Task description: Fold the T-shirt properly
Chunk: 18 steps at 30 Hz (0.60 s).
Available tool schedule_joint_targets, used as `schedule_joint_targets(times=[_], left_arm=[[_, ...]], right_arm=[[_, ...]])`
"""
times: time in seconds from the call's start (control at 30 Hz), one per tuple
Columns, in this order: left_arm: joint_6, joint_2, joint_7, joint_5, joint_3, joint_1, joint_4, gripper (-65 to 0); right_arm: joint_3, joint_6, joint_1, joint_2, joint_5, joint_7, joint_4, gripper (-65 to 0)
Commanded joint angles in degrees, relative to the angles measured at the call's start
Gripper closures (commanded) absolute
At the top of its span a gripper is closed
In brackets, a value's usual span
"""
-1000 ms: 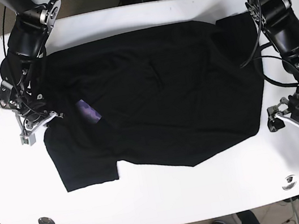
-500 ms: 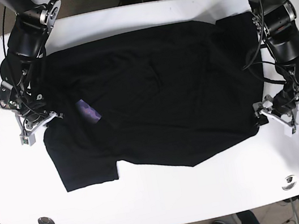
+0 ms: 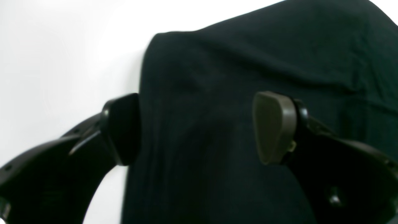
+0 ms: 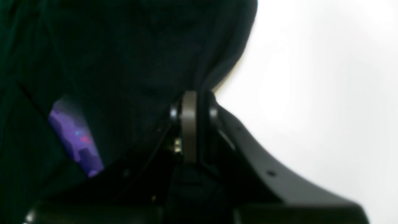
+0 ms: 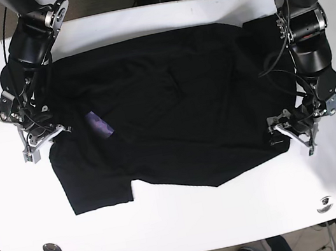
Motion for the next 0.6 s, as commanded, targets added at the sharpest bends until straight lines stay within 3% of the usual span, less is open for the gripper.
schedule_joint_targets(times=[0.0, 0.23, 0.37, 0.4, 0.57], left_arm=[[-0.6, 0.5, 0.2, -0.5, 0.0, -1.5, 0.9, -52.8], [-6.4, 0.7, -1.1, -0.2, 0.0, -1.6, 0.7, -52.5], [-6.4, 0.6, -2.5, -0.1, 1.8, -1.6, 0.7, -50.8], [-6.4, 0.5, -2.9, -0.3, 2.7, -1.6, 0.7, -48.2], [-6.4, 0.4, -5.5, -0.2, 6.5, -1.2, 0.7, -16.5]], right_arm=[[0.0, 0.34, 1.3, 0.7, 0.5, 0.7, 0.9, -2.4], [0.0, 0.34, 1.3, 0.8, 0.5, 0.7, 0.9, -2.4], [0.0, 0.34, 1.3, 0.7, 0.5, 0.7, 0.9, -2.4], [0.0, 0.34, 1.3, 0.7, 0.5, 0.7, 0.9, -2.4], [0.0, 0.34, 1.3, 0.5, 0.5, 0.7, 0.9, -2.4]])
